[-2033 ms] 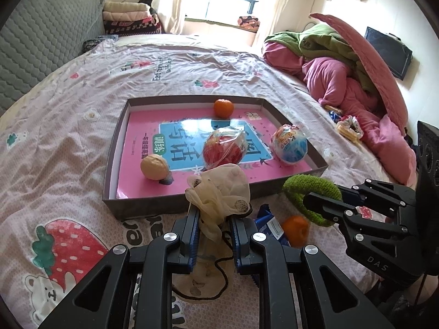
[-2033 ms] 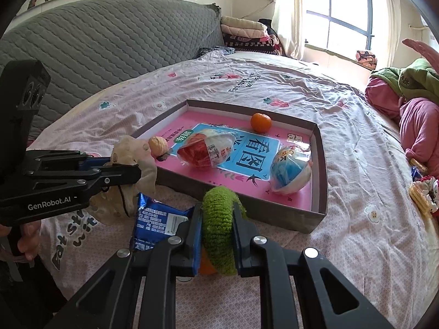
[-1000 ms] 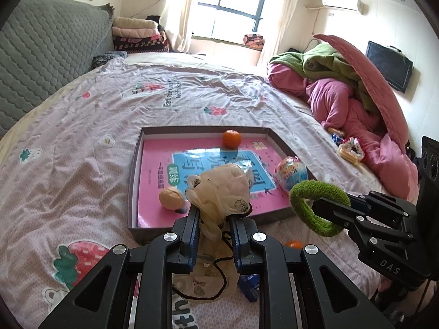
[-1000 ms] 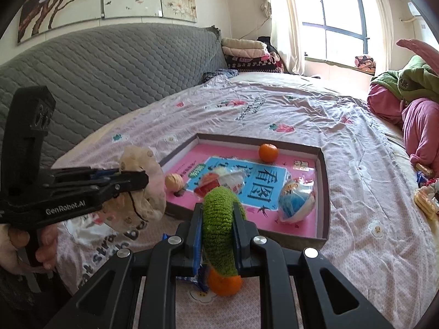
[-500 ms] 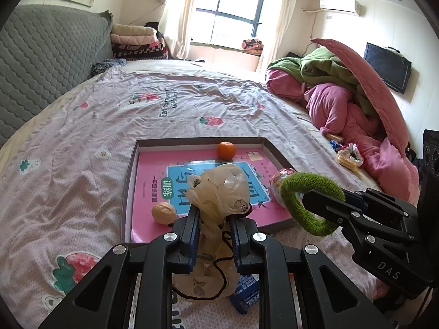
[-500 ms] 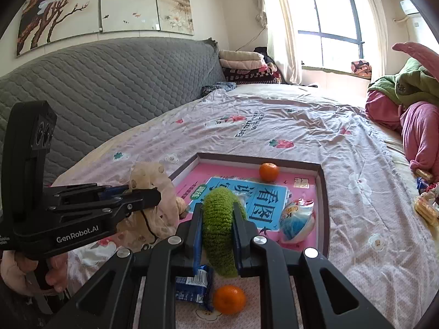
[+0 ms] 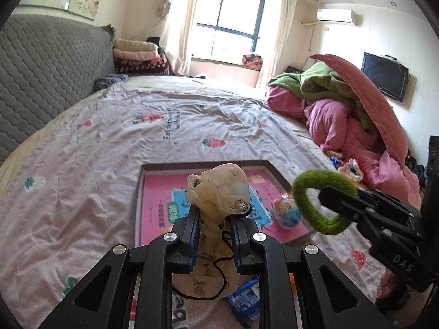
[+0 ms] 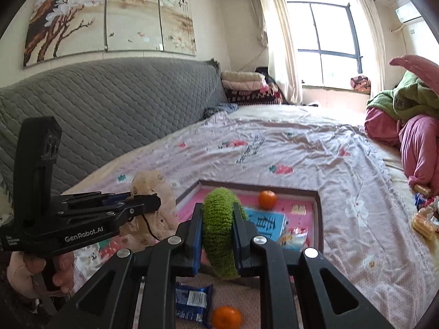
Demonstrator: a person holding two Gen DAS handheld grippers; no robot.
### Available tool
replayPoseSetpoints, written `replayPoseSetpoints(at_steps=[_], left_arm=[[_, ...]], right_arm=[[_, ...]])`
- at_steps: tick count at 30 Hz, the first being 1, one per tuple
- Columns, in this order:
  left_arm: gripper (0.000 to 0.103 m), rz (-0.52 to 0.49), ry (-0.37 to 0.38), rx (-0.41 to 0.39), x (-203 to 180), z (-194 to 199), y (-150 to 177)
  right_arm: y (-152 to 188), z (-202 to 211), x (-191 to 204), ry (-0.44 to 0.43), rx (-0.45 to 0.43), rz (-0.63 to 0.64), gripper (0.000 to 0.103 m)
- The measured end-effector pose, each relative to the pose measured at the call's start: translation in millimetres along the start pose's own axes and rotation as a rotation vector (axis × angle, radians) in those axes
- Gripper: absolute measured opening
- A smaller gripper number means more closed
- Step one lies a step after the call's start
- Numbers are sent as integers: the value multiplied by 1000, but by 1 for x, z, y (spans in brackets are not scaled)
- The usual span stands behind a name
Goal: Organize objects
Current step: 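Lift and carry the green ring and beige pouf over the tray with both grippers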
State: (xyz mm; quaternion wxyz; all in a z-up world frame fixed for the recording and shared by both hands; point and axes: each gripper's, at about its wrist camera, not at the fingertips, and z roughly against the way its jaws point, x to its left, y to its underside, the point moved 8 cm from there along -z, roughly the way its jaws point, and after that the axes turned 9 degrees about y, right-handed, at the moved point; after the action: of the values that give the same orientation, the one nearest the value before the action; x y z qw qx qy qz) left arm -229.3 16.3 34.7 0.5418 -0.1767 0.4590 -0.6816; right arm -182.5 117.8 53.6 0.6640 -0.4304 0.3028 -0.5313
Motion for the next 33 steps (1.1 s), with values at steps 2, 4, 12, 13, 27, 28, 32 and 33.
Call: replayPoseSetpoints(at_steps=[2,4,12,13,27,28,32,33], left_arm=[[20,6,-5,-12,4,1,-6],[20,5,-16,-19,7,0,-11],[20,-1,-46,-63,18,2,-26],[20,-1,-47,-66,19,2,-28],[20,-5,-62,-71,24,-17,-31],[20,-10,-65,-69,24,-19,-31],[20,-7,-74,-55,26,-28,-28],[20,-4,-75,-49,27,-31,-27]], right_arm=[[-4,1,1,-7,-15,4,18],[-8,2,1,-7,-31,7,18],[-23,8,3,-16,-96,4,19],[-24,8,2,-16,-98,5,19],[-27,-5,-14,-23,-104,-56,19],[-27,-6,-14,-21,-103,-56,19],[-27,-12,-17,-8,-98,-57,19],[-26,-13,-18,-7,-93,-59,19]])
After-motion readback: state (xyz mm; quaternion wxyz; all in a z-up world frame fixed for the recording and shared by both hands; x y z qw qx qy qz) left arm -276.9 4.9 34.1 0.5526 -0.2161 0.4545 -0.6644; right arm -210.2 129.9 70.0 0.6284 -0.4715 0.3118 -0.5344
